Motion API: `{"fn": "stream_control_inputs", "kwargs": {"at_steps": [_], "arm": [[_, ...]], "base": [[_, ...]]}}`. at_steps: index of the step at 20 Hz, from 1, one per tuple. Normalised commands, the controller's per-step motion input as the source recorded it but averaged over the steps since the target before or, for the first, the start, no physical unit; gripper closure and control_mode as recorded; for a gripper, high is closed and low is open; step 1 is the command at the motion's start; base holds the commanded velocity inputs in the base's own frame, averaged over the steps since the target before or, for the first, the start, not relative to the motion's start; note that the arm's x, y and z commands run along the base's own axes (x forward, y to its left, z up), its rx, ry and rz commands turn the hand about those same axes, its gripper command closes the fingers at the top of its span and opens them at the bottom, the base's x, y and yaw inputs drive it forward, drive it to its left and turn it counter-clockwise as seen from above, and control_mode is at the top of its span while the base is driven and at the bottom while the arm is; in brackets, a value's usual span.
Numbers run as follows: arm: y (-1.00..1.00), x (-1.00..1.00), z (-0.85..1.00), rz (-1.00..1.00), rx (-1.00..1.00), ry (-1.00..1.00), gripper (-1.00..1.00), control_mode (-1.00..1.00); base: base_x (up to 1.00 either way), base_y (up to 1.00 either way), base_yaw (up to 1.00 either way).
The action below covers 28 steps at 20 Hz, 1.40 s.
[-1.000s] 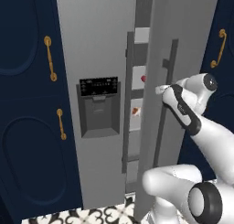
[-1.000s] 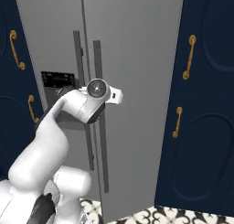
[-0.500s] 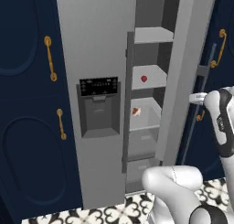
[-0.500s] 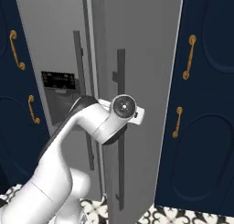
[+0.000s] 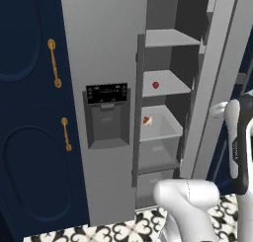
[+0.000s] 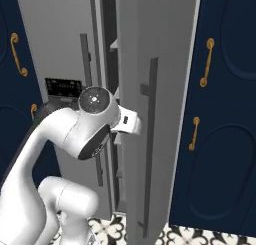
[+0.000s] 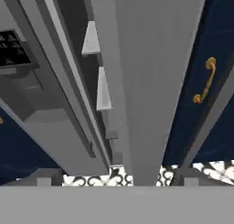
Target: Take the strawberry from the fridge and place it on top of the pancake, located on the dining counter.
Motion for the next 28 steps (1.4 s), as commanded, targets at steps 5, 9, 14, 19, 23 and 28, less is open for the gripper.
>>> {"fn": "stream_control_inputs", "kwargs": {"at_steps": [5,9,14,19,23,28], "arm": [[0.95,0.19,0.11,-0.01,-0.76,0.43,-1.00,-1.00],[0.43,0.60,0.11,0.01,-0.71,0.41,-1.00,-1.00],[0.04,0.53,-0.06,0.01,-0.50,0.24,-1.00,-1.00],[-0.12,0.70,-0.06,0.08,-0.07,0.02,-1.00,-1.00],[-0.55,0.47,0.03,0.07,-0.06,0.09,-1.00,-1.00],[-0.30,0.33,0.00,0.01,-0.05,0.06,-1.00,-1.00]], "base": [[0.00,0.00,0.00],[0.00,0.00,0.00],[0.00,0.00,0.00],[0.00,0.00,0.00],[0.00,0.00,0.00],[0.00,0.00,0.00]]}}
